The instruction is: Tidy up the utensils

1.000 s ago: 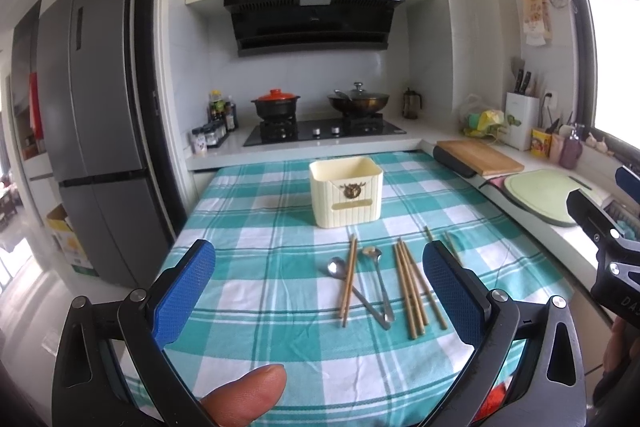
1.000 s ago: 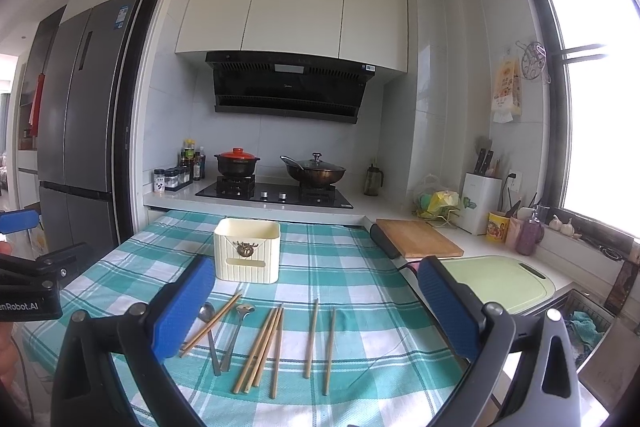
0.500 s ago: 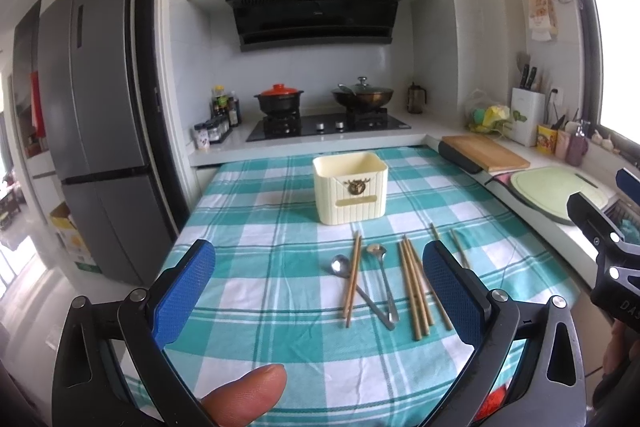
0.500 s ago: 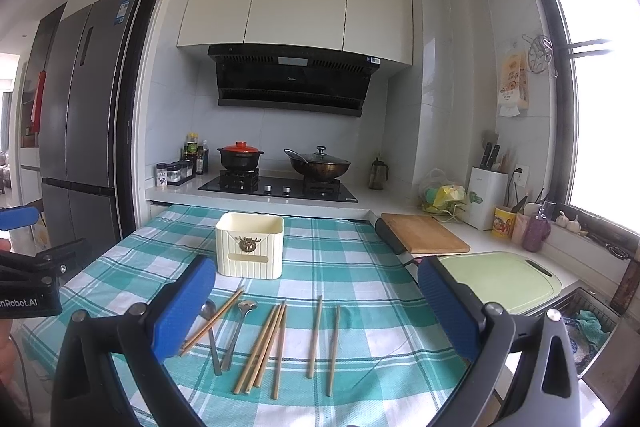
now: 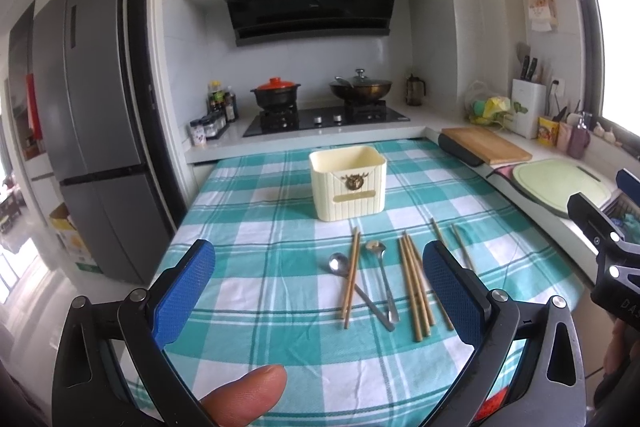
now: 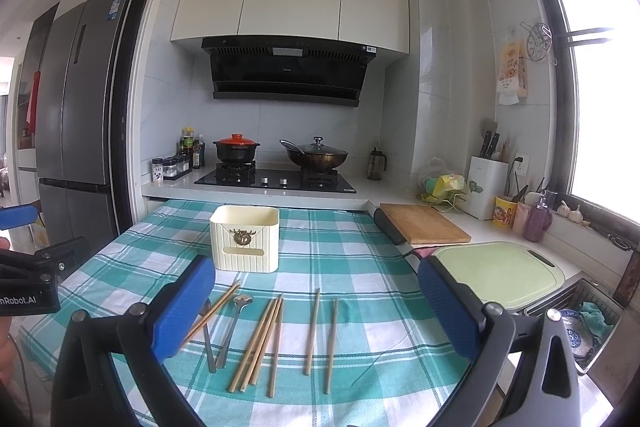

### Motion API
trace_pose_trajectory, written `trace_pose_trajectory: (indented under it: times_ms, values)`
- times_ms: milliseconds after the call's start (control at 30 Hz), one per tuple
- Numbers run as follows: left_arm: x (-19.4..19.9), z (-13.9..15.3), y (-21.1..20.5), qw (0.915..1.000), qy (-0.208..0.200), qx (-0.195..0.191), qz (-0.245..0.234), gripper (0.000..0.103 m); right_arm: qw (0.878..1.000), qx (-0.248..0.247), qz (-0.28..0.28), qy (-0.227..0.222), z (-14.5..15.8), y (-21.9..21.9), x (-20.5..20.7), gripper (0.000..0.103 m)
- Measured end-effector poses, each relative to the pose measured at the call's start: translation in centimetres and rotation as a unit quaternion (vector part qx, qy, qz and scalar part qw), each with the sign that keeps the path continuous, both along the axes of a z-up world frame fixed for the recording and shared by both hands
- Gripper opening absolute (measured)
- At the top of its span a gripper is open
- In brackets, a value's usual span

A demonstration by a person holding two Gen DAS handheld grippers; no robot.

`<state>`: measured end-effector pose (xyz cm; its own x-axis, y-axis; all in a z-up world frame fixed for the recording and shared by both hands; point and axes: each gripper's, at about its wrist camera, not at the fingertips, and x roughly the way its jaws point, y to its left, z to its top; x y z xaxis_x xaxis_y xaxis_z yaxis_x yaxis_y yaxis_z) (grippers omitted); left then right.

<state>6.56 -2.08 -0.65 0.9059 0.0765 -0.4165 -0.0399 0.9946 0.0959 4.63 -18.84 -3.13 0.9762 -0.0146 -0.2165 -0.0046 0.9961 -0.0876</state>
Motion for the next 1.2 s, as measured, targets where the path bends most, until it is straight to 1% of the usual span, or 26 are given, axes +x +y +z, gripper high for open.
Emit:
trace_pose_trajectory:
  times_ms: [200,533,1000,1200]
  values:
    - [0.4,-0.4,0.3,1.0,0.004,-0.004,0.008,0.103,1.0,0.0,0.007,-0.001,-0.1,0.2,0.4,0.103]
    - [1.1,-0.5,0.4,1.0,0.003,-0.005,0.006,0.103,1.0,0.0,0.007,0.004,-0.2,0.2,1.0,0.103]
    - [2.9,-1.7,1.3,0.9996,0.023,-0.012,0.011,0.103,0.999,-0.008,0.014,0.029,-1.2,1.3,2.8,0.103]
    - [3.4,-2.1,1.8,0.9995,0.025,-0.019,0.01,0.103,0.999,-0.008,0.011,0.044,-1.4,1.5,3.7,0.103]
